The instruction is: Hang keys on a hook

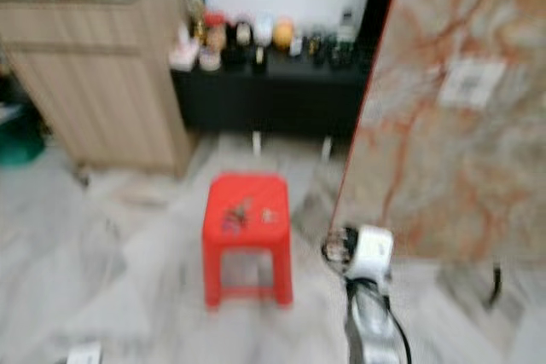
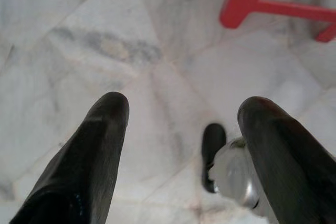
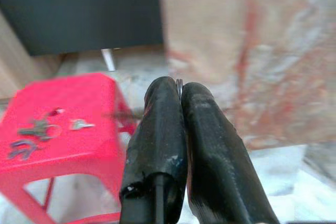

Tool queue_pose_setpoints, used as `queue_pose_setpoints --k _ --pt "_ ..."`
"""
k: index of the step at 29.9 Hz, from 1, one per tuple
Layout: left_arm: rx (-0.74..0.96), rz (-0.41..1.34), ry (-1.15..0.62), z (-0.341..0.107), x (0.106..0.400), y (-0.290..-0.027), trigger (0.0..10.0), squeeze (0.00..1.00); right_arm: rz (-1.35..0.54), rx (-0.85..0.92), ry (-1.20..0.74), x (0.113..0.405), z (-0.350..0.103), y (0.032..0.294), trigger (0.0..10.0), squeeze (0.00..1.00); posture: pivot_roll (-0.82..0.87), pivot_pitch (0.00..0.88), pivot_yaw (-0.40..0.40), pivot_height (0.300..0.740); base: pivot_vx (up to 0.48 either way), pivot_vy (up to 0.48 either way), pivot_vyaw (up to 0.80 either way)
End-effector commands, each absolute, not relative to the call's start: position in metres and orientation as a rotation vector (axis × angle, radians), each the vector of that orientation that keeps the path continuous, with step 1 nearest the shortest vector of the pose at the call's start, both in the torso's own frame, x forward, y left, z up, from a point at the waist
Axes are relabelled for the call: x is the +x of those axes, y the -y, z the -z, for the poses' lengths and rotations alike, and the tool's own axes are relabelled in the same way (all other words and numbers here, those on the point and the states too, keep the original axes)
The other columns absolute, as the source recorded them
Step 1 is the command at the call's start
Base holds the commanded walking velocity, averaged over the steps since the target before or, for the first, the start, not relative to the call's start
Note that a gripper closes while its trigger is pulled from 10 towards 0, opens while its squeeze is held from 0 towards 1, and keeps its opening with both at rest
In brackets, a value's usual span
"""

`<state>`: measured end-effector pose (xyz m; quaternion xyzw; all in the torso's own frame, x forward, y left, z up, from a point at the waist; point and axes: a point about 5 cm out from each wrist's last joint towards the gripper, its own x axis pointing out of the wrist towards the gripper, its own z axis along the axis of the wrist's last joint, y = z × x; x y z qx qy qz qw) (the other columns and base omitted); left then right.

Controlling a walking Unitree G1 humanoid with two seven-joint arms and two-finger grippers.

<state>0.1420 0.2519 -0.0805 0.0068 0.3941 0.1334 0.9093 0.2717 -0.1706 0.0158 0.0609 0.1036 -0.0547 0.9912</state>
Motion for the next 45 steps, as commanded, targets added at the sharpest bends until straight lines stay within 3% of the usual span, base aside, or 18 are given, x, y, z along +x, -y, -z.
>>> queue_pose_setpoints --k 1,16,36,45 --pt "0.010 -0.261 -0.816 0.0826 0.1407 -0.2457 10.0 0.00 0.138 0.114 -0.205 0.2711 -0.0165 0.1806 10.0 0.00 0.01 0.003 -0.030 0.740 0.000 -0.322 0.00" --pt "0.001 -0.268 -0.822 0.0824 0.1441 -0.2447 10.0 0.00 0.159 0.125 -0.209 0.2737 -0.0174 0.1826 10.0 0.00 0.00 0.000 -0.028 0.740 0.000 -0.017 0.00" --pt "0.035 -0.236 -0.831 0.0827 0.1448 -0.2425 10.0 0.00 0.141 0.120 -0.232 0.2747 -0.0141 0.1769 10.0 0.00 0.00 0.000 -0.017 0.740 0.000 0.000 -0.78" --pt "0.054 -0.238 -0.848 0.0831 0.1438 -0.2445 10.0 0.00 0.130 0.123 -0.231 0.2755 -0.0143 0.1732 10.0 0.00 0.01 0.000 -0.019 0.740 0.000 -0.333 -0.36"
